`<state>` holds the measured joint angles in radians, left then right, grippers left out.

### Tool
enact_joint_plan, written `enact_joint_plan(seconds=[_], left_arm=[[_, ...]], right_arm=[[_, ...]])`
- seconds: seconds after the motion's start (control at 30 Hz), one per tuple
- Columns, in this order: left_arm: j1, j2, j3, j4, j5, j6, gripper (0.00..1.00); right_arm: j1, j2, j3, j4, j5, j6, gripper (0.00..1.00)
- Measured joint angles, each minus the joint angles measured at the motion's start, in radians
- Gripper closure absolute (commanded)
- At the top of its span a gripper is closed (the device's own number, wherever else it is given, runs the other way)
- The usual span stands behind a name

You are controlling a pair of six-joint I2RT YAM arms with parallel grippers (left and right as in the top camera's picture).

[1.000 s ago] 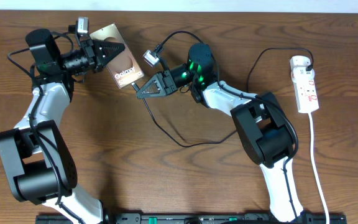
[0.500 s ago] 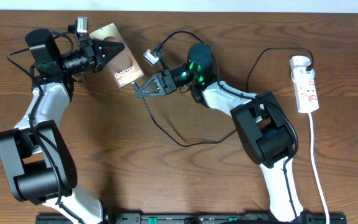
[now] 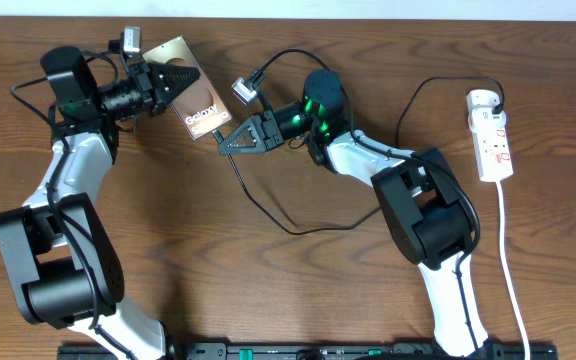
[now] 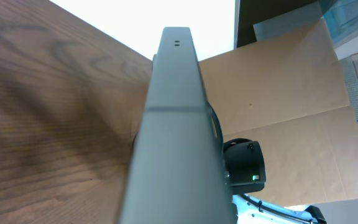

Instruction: Plug charger to phone and switch on socket

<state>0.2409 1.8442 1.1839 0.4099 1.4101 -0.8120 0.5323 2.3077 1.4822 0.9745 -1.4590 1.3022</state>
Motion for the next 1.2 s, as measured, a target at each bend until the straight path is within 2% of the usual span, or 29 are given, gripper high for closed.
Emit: enact_joint_plan(seconds=[0.27,0.43,0.47,0.57,0.67,1.07,1.2], left_arm=[[0.000,0.000,0.000,0.000,-0.001,0.000,0.92],[-0.002,0.000,0.000,-0.005,0.008,0.001,0.92],[-0.004,0.000,0.000,-0.008,0.015,0.001,0.93],[-0.012,0.000,0.000,-0.009,0.029,0.001,0.93],[-0.017,0.000,0.000,-0.009,0.036,0.001,0.93],[-0.018,0.000,0.000,-0.010,0.032,0.001,0.92],[-0.018,0.000,0.000,-0.077,-0.011,-0.002,0.93]], right_arm=[[-0.013,0.000,-0.001,0.003,0.000,0.000,0.97],[-0.019,0.000,-0.001,0.008,0.018,0.001,0.89],[-0.022,0.000,0.000,0.011,0.030,0.003,0.79],[-0.034,0.000,0.000,0.013,0.052,0.008,0.60],[-0.043,0.000,0.000,0.013,0.065,0.015,0.01],[-0.044,0.000,0.000,0.011,0.060,0.020,0.01],[-0.044,0.000,0.000,0.010,0.057,0.020,0.01]])
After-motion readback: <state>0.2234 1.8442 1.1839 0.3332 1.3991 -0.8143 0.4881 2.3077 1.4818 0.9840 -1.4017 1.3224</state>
